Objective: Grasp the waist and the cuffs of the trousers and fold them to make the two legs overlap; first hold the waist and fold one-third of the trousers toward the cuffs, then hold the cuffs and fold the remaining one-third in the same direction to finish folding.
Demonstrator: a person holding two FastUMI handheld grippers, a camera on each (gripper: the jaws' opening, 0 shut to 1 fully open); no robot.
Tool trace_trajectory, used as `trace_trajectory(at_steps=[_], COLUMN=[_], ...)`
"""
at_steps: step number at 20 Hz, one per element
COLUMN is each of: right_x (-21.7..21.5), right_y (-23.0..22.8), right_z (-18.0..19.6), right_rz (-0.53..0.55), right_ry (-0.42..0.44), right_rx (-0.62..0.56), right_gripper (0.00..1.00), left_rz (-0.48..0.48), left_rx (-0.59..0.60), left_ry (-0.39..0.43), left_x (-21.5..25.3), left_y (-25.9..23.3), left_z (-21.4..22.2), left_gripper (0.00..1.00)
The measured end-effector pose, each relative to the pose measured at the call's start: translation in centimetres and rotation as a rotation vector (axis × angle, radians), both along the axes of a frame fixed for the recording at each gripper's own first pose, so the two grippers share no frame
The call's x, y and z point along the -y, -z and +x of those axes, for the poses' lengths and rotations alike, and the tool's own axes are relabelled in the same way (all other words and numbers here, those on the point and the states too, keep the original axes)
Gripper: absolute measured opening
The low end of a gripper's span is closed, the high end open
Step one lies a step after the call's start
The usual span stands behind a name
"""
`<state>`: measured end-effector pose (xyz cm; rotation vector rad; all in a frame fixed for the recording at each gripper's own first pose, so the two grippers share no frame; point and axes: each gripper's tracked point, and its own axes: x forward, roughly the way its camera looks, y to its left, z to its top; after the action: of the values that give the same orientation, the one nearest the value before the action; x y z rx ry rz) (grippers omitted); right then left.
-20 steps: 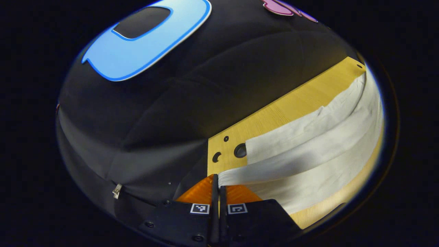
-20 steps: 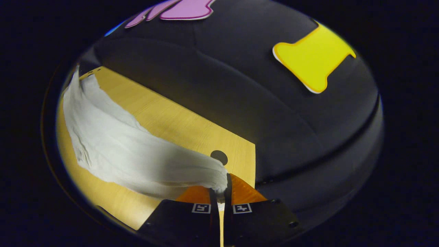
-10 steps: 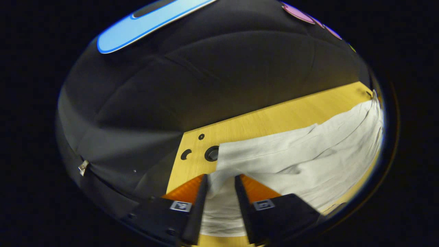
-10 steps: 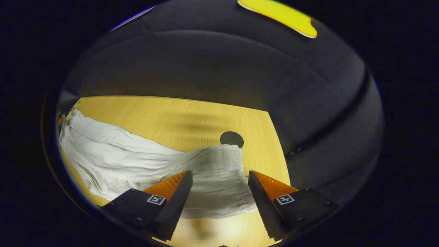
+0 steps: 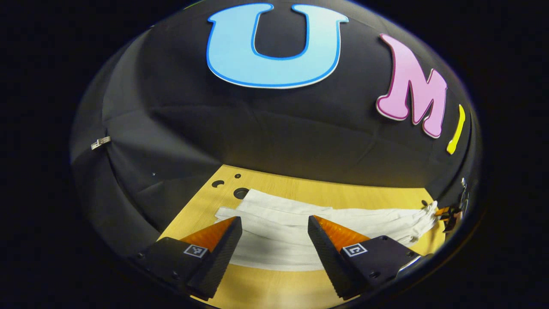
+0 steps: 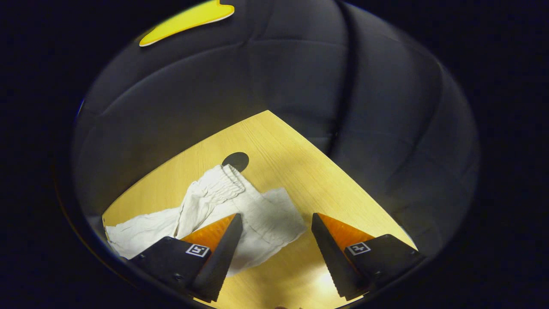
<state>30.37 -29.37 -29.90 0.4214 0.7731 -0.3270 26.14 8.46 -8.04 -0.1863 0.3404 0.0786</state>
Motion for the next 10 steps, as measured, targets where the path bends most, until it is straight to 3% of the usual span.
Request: trace_trajectory(at_steps=[3, 6, 9, 10], right_x=[0.2, -0.2, -1.6, -1.9], right_y=[0.3, 0.5, 0.4, 0.2], right_z=[0.0, 0.1, 0.0, 0.1], right_rz=[-0.019, -0.104, -0.079, -0.1], right_ry=[0.009, -0.01, 0.033, 0.033], right_rx=[0.002, -0.001, 0.017, 0.023], right_gripper=[0.99, 0.95, 0.56, 0.31], left_rz=[-0.034, -0.077, -0.096, -0.107], left_rx=[-0.004, -0.009, -0.008, -0.012], left_ry=[-0.021, -0.042, -0.051, -0.043], left_x=[0.7, 1.7, 3.0, 3.4], left_y=[-0.6, -0.8, -1.0, -1.0], left_z=[-1.9, -3.3, -4.4, -4.5], left_gripper=[0.96, 0.96, 0.96, 0.96])
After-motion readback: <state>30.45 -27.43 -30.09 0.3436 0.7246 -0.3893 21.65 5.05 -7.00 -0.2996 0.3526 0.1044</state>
